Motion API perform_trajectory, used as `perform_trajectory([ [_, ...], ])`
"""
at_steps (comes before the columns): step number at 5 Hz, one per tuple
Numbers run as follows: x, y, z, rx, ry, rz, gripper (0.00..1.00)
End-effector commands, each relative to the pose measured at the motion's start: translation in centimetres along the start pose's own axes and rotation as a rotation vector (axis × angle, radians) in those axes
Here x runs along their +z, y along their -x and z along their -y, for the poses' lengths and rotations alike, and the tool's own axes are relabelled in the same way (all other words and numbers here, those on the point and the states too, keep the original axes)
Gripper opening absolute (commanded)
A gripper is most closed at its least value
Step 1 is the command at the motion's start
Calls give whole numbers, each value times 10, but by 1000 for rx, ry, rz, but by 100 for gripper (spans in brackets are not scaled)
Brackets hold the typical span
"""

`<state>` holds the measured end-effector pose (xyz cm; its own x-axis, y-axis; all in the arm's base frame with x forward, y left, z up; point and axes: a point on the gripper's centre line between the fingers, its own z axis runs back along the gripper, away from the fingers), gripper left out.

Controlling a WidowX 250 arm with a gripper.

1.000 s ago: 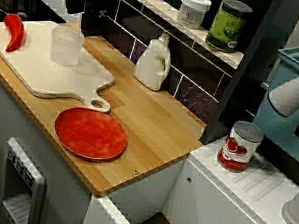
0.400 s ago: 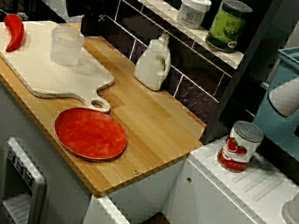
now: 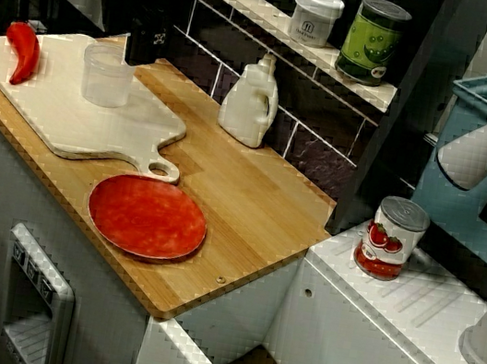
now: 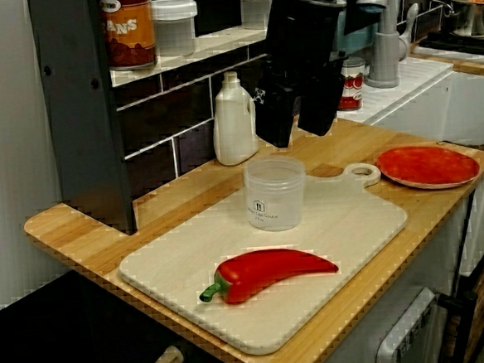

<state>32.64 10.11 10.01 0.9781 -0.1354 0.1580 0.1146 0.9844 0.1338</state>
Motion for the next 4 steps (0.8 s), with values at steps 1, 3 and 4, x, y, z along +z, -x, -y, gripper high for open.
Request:
perform_trajectory([
  [1, 12, 7, -4, -6, -27, 39, 100],
  [3, 5, 7, -4, -9, -34, 34, 100],
  [4, 1, 5, -5, -6, -39, 33, 100],
])
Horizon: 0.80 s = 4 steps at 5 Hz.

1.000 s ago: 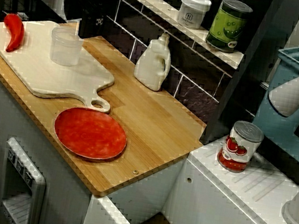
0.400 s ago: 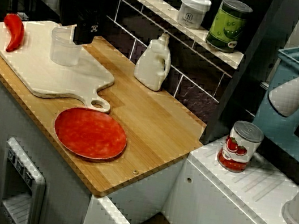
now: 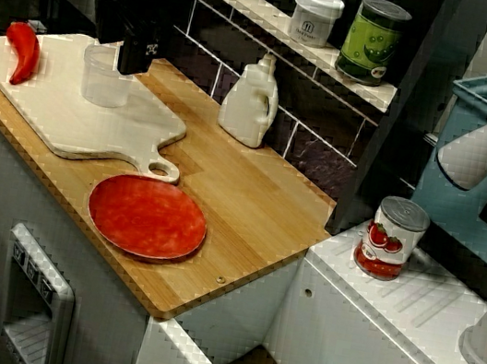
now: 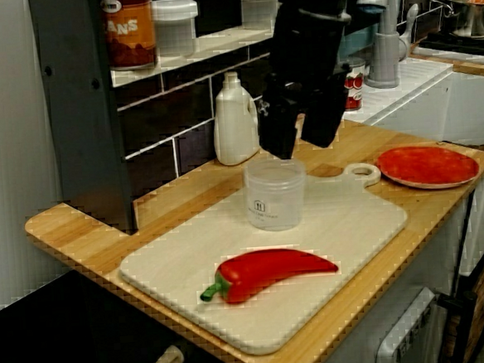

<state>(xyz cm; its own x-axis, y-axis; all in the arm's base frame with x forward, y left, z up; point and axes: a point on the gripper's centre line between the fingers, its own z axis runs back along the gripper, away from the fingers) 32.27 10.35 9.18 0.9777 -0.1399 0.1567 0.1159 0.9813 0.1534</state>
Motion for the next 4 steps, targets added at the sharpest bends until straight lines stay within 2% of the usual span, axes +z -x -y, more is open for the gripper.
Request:
perform_trajectory([
  [1, 6, -2, -5, 1, -24, 33, 100],
  [4, -4, -2, -2, -3, -39, 28, 100],
])
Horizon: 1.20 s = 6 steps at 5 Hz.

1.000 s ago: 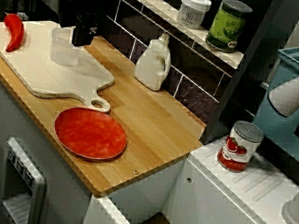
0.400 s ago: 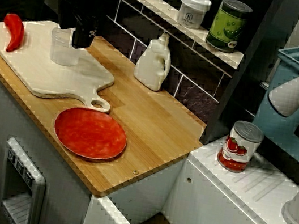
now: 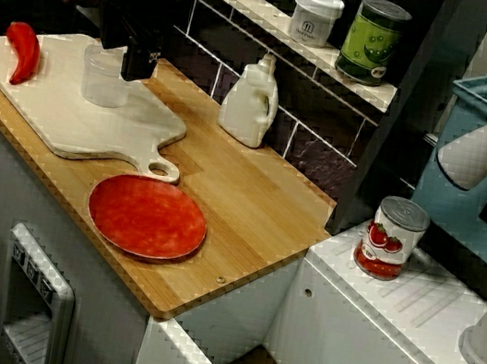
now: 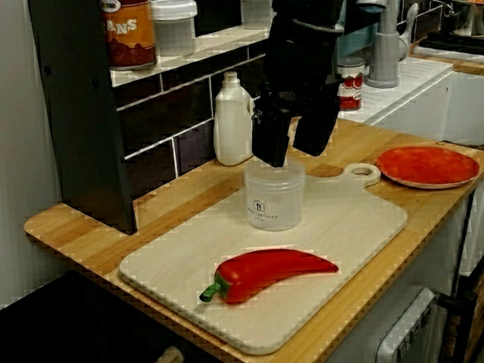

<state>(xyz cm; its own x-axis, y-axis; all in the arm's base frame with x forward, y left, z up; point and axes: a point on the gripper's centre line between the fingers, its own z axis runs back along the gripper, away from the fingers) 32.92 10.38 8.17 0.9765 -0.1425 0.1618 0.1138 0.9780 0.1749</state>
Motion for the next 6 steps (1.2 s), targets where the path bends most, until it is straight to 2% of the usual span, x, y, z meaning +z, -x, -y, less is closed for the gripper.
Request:
perform_trajectory([
  [1, 3, 1, -1, -4, -24, 18, 100],
  [5, -15, 1, 2, -16, -47, -7, 100],
  [6, -15, 1, 1, -9, -43, -11, 0],
])
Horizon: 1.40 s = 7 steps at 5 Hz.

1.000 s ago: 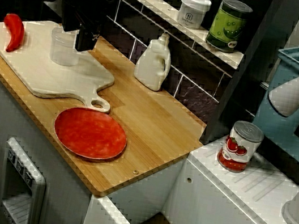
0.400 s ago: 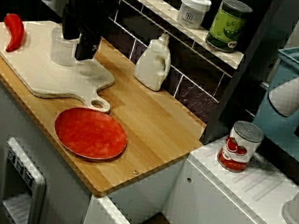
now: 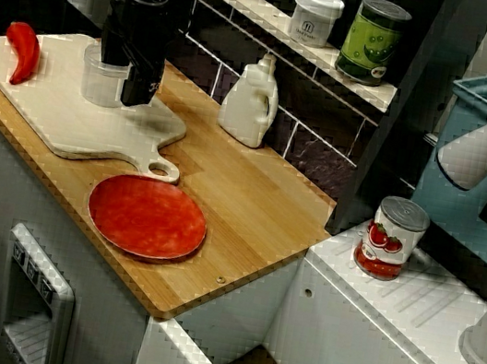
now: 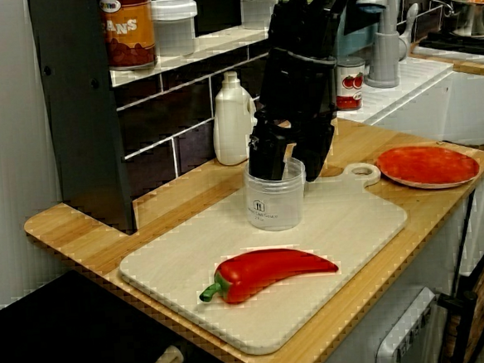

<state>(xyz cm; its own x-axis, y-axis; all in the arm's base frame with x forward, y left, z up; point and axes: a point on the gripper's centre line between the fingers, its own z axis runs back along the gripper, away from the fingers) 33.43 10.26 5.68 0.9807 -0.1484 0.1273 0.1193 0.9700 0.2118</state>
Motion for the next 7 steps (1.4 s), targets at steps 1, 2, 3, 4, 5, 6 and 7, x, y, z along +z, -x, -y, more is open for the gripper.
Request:
perform_trajectory([
  [1, 12, 4, -4, 1, -4, 27, 0],
  [2, 14, 5, -4, 0, 2, 23, 0],
  [3, 19, 5, -3, -6, 18, 17, 0],
  [4, 27, 5, 3, -24, 44, 10, 0],
  [5, 32, 5, 14, -51, 62, 0, 0],
  [6, 37, 6, 28, -82, 97, -17, 0],
  [7, 43, 9, 41, -107, 106, -14, 0],
])
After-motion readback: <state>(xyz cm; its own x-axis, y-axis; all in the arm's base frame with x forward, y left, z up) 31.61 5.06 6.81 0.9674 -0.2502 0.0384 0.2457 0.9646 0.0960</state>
